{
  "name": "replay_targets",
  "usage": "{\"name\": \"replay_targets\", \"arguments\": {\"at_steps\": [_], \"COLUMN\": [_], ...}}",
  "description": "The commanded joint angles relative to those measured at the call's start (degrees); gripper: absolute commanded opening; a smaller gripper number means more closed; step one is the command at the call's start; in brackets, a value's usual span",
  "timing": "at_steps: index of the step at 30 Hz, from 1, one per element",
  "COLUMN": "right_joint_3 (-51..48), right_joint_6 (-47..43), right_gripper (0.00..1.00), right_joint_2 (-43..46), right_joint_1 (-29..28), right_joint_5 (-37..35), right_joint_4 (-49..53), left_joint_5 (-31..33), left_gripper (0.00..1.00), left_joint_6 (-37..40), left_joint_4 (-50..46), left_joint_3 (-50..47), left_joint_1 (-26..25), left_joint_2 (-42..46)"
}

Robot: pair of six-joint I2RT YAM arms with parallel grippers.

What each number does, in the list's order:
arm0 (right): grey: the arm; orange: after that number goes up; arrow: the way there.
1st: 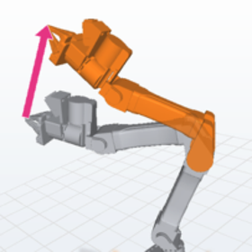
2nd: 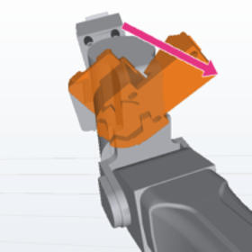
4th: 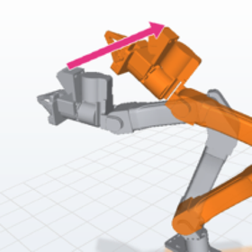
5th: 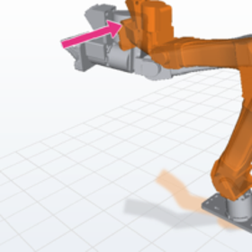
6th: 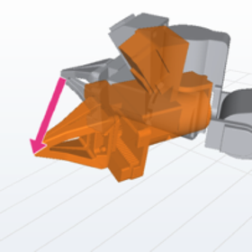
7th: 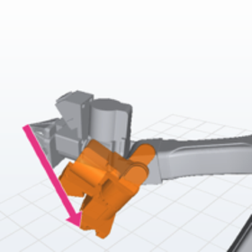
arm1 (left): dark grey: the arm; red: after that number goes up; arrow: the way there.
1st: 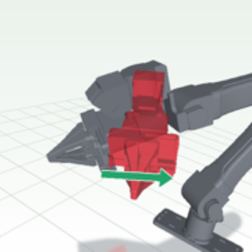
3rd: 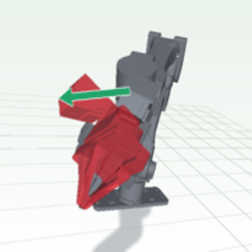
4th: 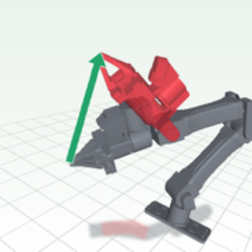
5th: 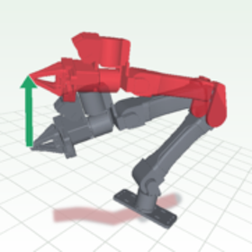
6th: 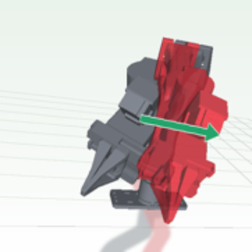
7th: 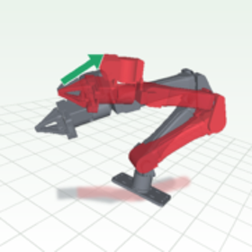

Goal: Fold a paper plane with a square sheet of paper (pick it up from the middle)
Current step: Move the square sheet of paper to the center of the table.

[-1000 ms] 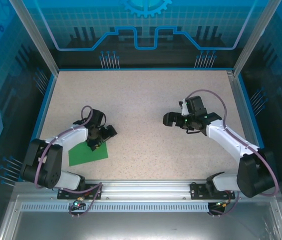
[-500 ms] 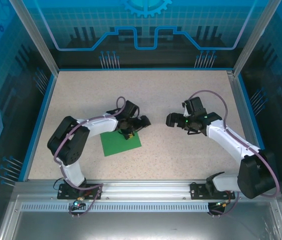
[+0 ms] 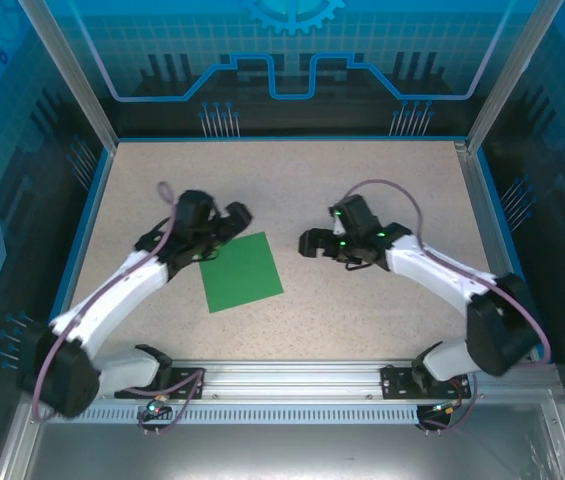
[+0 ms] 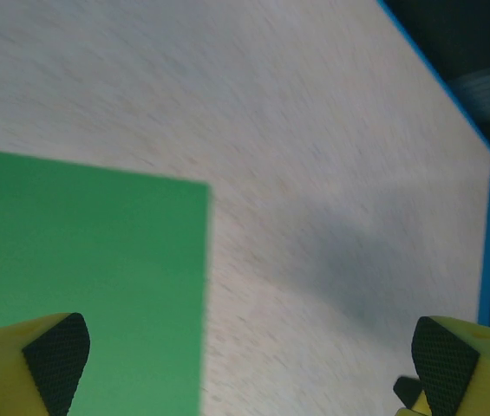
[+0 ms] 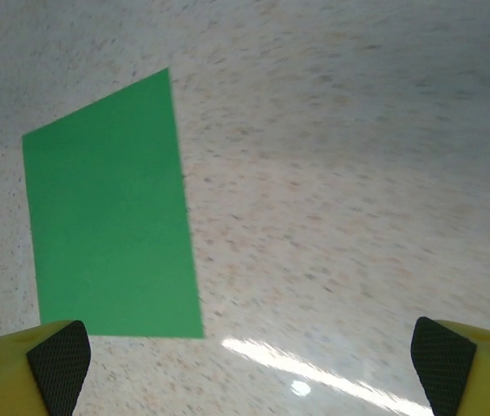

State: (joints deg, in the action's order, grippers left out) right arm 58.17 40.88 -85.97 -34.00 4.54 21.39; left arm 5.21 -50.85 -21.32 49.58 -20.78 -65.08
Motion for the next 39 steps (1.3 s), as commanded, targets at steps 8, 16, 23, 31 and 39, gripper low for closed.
{"name": "replay_targets", "arguments": {"at_steps": [8,16,23,31,39], "right_joint_3": [29.2,35.1,40.2,37.2,16.9], "right_joint_6": [1.3,3.5,3.7,6.3,5.7], "right_gripper": [0.99,0.94,0.91,0.89,0.88], "right_joint_2": [-27.6,-35.1,-41.4,-43.0,-29.4], "right_joint_1": [-11.9,-12.3,-12.6,-10.7,-3.2], "right_joint_5": [-1.8,4.6,6.9,2.5,-2.7], "right_joint_4": [7.5,5.5,9.2,11.6,8.9], "left_joint_5": [9.8,13.4,14.8,9.1,-3.3], "left_gripper": [0.99,0.99,0.99,0.99,0.99], "left_joint_6": [6.0,3.0,1.4,4.1,6.0], "left_joint_4": [-13.2,-12.0,-8.2,-4.7,3.4], "left_joint_3": [-14.1,-18.4,-18.6,-18.4,-19.4], "left_joint_1": [6.9,7.2,7.2,7.3,7.2], "left_joint_2": [21.2,24.2,22.9,20.2,14.8]}}
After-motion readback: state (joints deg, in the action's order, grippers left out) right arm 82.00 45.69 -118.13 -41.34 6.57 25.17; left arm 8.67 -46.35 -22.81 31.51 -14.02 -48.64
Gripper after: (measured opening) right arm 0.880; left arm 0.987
